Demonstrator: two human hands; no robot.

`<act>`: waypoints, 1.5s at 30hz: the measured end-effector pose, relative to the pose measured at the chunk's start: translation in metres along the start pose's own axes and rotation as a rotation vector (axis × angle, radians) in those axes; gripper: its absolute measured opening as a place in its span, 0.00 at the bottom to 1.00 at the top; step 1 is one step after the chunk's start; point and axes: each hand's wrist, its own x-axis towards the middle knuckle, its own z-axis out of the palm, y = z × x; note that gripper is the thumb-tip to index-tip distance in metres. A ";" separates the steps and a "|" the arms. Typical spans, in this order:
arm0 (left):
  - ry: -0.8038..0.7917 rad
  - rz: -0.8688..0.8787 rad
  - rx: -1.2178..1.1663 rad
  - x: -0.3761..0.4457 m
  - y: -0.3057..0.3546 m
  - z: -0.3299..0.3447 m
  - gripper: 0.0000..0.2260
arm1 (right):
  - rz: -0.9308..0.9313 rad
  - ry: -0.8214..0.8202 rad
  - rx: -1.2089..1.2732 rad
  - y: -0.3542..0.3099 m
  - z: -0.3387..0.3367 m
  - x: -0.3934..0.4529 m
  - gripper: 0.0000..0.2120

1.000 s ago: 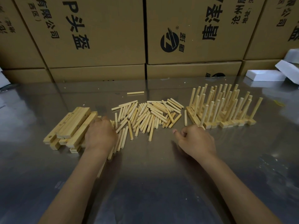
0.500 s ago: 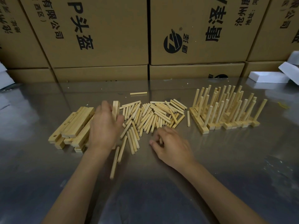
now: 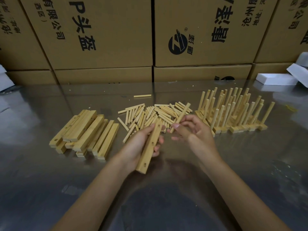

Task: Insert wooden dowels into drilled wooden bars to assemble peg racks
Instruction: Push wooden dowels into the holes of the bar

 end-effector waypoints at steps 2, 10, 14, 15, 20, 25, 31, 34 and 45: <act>-0.054 -0.043 -0.019 0.001 -0.008 0.007 0.17 | -0.038 0.009 -0.007 -0.001 0.001 -0.002 0.07; -0.047 -0.074 -0.062 0.011 -0.018 0.011 0.15 | -0.070 0.013 -0.099 0.004 -0.002 0.000 0.07; 0.010 -0.072 -0.061 0.015 -0.018 0.010 0.15 | -0.166 -0.063 -0.194 0.008 -0.006 0.004 0.09; 0.027 -0.073 -0.056 0.016 -0.018 0.010 0.16 | -0.188 -0.085 -0.230 0.009 -0.008 0.005 0.09; 0.094 -0.001 -0.007 0.014 -0.018 0.011 0.16 | -0.205 -0.153 -0.440 0.011 -0.015 0.005 0.08; 0.156 0.087 0.168 0.013 -0.022 0.012 0.14 | -0.263 -0.169 -0.845 0.010 -0.023 0.005 0.08; 0.159 0.165 0.372 0.012 -0.026 0.008 0.16 | -0.318 -0.179 -0.943 0.017 -0.016 0.001 0.09; 0.147 0.155 0.366 0.011 -0.024 0.008 0.17 | -0.313 -0.122 -0.865 0.023 -0.011 -0.001 0.09; 0.098 0.188 0.482 0.010 -0.025 0.007 0.12 | -0.218 -0.061 -0.710 0.031 -0.010 0.000 0.07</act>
